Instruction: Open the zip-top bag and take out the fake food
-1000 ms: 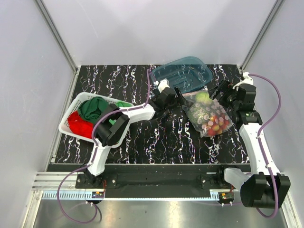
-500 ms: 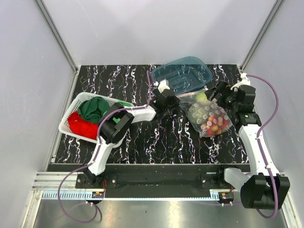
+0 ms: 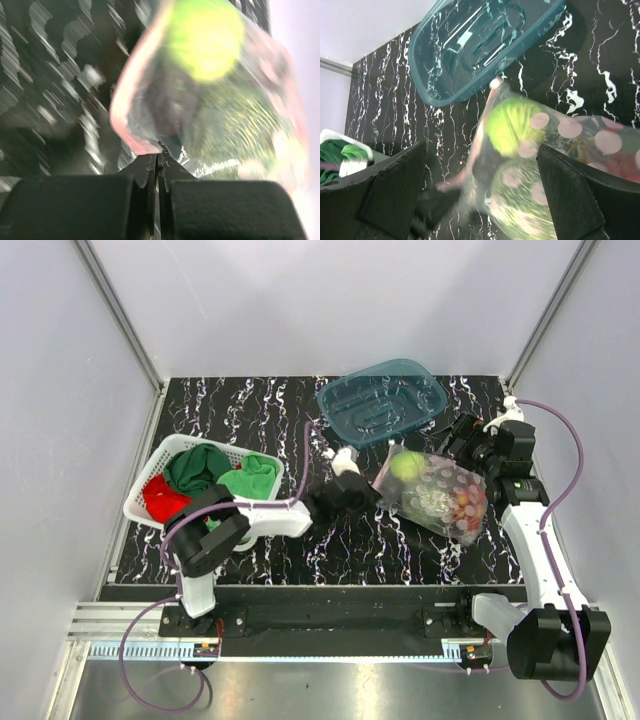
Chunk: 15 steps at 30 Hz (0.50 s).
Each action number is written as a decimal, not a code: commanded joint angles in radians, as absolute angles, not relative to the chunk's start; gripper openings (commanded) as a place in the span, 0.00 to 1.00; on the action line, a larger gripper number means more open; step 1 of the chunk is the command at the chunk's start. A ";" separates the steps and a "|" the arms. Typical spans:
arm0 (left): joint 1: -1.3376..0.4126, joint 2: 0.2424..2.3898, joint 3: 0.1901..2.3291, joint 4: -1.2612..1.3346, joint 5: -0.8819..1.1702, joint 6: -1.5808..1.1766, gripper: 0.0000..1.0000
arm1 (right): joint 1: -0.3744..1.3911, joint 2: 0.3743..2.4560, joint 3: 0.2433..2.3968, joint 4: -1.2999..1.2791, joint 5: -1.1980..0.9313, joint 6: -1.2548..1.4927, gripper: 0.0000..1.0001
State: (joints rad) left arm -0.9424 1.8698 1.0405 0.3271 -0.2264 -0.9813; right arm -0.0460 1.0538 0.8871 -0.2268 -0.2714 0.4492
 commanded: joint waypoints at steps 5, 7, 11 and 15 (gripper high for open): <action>-1.244 1.845 1.060 0.305 -0.305 -1.086 0.11 | -0.014 1.055 0.936 -0.304 -0.287 0.423 1.00; -1.299 1.845 1.034 0.320 -0.322 -1.115 0.22 | -0.011 1.048 0.962 -0.357 -0.287 0.408 1.00; -1.328 1.760 0.910 0.403 -0.342 -1.094 0.68 | -0.005 1.009 0.971 -0.416 -0.324 0.388 0.99; -1.301 1.613 0.885 0.249 -0.393 -1.013 0.80 | 0.044 0.933 0.942 -0.477 -0.307 0.383 1.00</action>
State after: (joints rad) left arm -1.3426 1.7729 0.8928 0.3058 -0.2886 -1.0775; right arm -0.0044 1.0176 0.9222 -0.4084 -0.2970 0.4129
